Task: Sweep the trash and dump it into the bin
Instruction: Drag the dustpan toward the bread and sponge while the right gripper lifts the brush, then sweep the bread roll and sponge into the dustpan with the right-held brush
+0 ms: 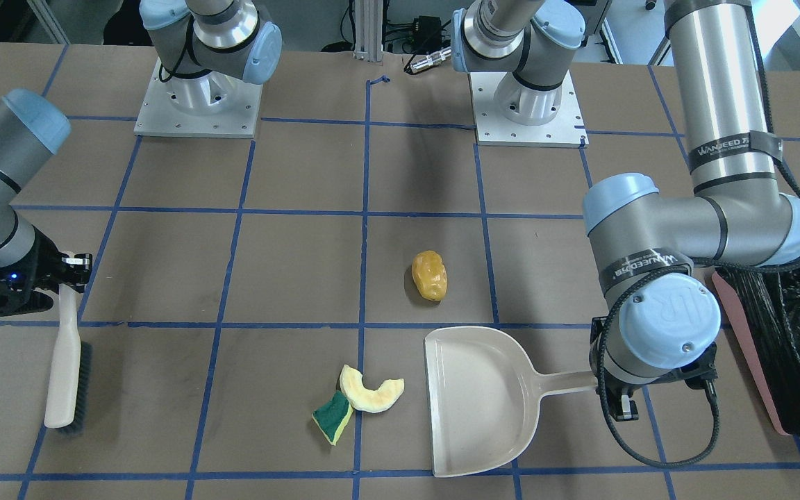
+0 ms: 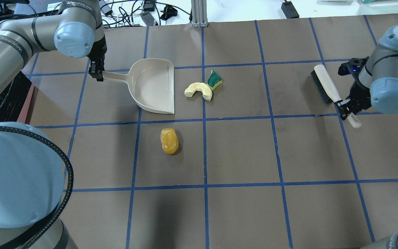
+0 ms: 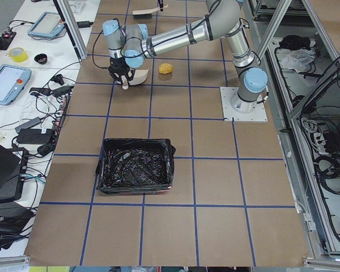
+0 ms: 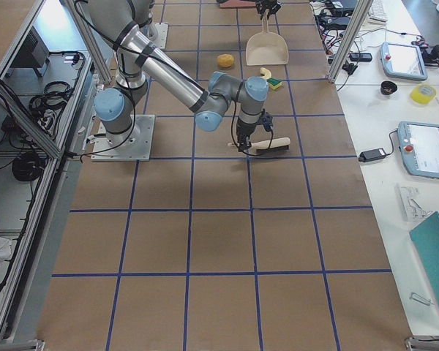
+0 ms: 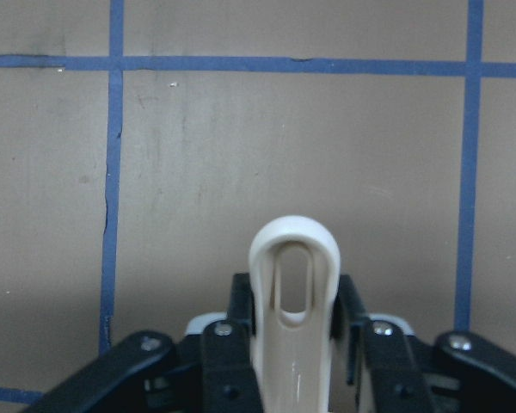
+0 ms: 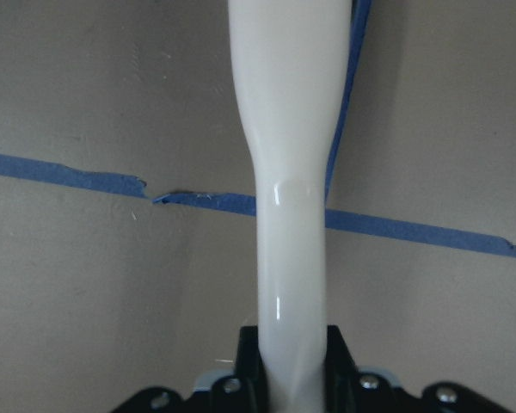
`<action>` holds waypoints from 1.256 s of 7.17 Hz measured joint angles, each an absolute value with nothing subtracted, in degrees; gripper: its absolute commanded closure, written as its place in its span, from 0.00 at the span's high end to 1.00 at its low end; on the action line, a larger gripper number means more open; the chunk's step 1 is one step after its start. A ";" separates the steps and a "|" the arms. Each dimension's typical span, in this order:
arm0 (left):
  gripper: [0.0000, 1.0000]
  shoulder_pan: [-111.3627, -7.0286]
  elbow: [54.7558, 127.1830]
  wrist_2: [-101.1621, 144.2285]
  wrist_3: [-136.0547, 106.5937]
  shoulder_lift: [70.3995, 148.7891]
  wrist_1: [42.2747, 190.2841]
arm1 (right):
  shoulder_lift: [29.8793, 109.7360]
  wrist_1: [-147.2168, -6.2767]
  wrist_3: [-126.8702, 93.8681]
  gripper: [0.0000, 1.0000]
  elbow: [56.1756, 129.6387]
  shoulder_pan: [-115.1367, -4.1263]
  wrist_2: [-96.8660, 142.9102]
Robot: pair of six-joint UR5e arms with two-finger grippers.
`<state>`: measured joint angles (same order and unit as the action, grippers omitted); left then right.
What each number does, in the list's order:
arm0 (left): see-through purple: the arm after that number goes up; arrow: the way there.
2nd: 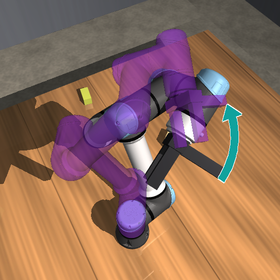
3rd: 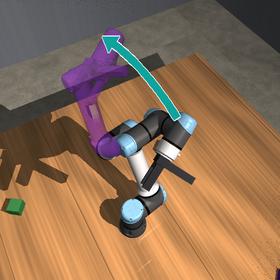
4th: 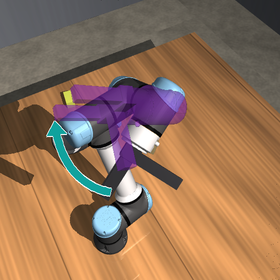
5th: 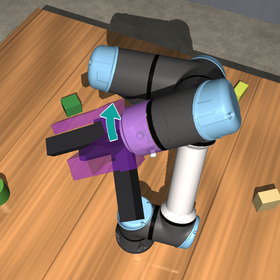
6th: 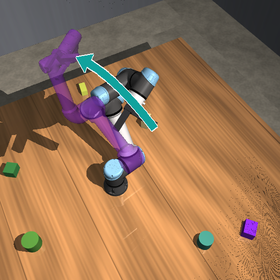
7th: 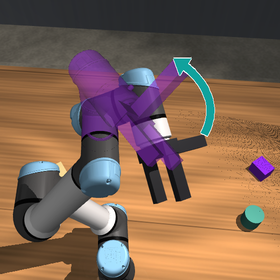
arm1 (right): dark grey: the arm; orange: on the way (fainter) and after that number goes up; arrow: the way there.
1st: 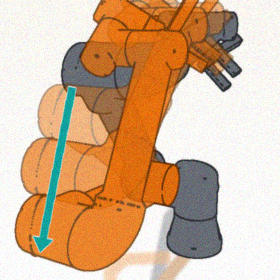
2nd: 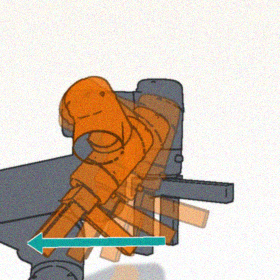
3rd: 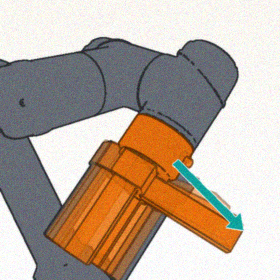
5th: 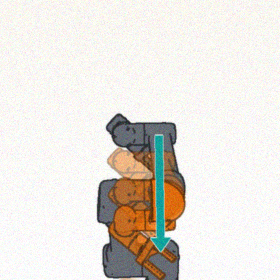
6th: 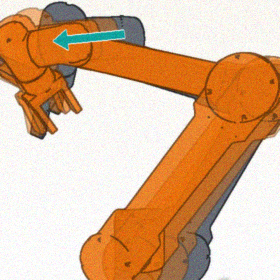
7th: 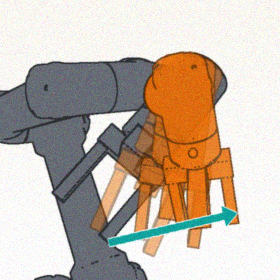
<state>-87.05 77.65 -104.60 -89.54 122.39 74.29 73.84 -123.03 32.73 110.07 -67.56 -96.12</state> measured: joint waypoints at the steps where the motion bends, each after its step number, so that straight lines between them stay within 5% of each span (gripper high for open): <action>1: 0.00 -87.89 78.06 -104.71 -89.66 122.19 74.97 | 74.03 -123.06 32.03 0.00 109.92 -67.85 -95.88; 9: 0.00 -90.29 79.19 -103.58 -93.89 122.25 73.49 | 71.93 -115.21 0.00 0.00 100.88 -89.77 -91.38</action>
